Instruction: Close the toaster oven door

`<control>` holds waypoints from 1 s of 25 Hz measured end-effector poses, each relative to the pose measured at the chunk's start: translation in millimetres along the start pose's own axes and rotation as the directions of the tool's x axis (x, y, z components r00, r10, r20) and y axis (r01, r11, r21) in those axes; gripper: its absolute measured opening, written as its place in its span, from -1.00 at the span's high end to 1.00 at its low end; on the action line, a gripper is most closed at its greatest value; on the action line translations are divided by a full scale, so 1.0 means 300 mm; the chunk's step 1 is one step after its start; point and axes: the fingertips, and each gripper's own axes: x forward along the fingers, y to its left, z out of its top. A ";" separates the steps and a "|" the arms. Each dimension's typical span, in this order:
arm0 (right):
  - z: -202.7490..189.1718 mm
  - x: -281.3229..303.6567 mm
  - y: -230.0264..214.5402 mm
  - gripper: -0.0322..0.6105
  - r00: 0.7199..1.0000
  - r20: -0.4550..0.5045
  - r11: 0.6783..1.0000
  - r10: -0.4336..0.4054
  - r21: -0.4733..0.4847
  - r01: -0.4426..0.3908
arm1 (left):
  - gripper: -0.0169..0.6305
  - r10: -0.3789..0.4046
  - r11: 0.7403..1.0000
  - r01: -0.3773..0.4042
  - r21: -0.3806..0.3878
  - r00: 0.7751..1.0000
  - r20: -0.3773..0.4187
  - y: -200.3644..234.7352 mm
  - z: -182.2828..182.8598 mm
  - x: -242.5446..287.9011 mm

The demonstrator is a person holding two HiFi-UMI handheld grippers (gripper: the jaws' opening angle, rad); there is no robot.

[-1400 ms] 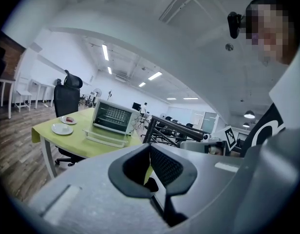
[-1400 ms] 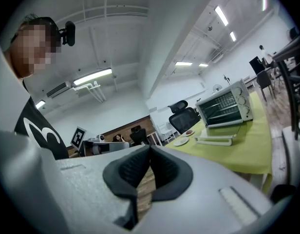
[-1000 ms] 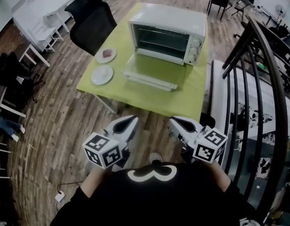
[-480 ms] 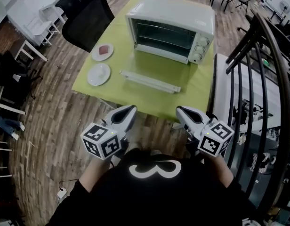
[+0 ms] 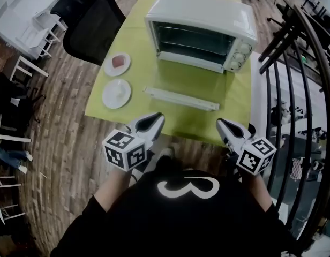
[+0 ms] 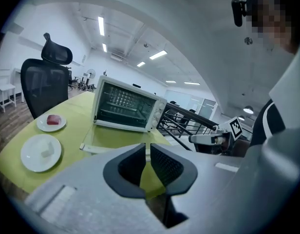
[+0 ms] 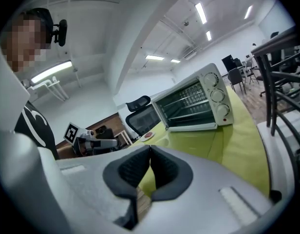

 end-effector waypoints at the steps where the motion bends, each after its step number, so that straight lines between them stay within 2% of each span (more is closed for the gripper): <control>1: 0.001 0.017 -0.013 0.89 1.000 0.003 1.000 -0.025 0.010 0.025 | 0.90 0.001 1.000 -0.001 0.007 1.000 -0.014 0.039 0.002 0.005; 3: 0.002 0.040 -0.035 0.89 0.996 0.019 0.996 -0.082 0.032 0.081 | 0.90 0.005 1.000 -0.004 0.025 0.999 -0.046 0.117 -0.006 0.013; 5: 0.000 0.059 -0.060 0.66 0.990 0.034 0.989 -0.140 0.048 0.138 | 0.90 0.010 0.999 -0.006 0.048 0.997 -0.079 0.193 -0.026 0.032; 7: -0.015 0.084 -0.092 0.65 0.982 0.035 0.982 -0.185 0.053 0.183 | 0.87 0.017 0.998 -0.010 0.066 0.994 -0.112 0.269 -0.055 0.061; 10: -0.052 0.109 -0.142 0.63 0.966 0.021 0.965 -0.259 0.053 0.257 | 0.69 0.021 0.998 -0.012 0.066 0.989 -0.146 0.370 -0.101 0.102; 12: -0.083 0.123 -0.171 0.59 0.954 0.005 0.953 -0.299 0.058 0.299 | 0.65 0.032 0.998 -0.022 0.067 0.986 -0.162 0.434 -0.130 0.122; 14: -0.122 0.143 -0.197 0.55 0.947 -0.022 0.944 -0.321 0.072 0.322 | 0.59 0.051 0.997 -0.037 0.075 0.981 -0.188 0.495 -0.162 0.141; 17: -0.179 0.167 -0.231 0.50 0.931 -0.064 0.929 -0.359 0.070 0.363 | 0.35 0.073 0.995 -0.056 0.081 0.969 -0.234 0.567 -0.206 0.173; 25: -0.298 0.233 -0.315 0.34 0.879 -0.182 0.895 -0.441 -0.017 0.446 | 0.25 0.050 0.996 -0.028 0.090 0.966 -0.255 0.633 -0.241 0.260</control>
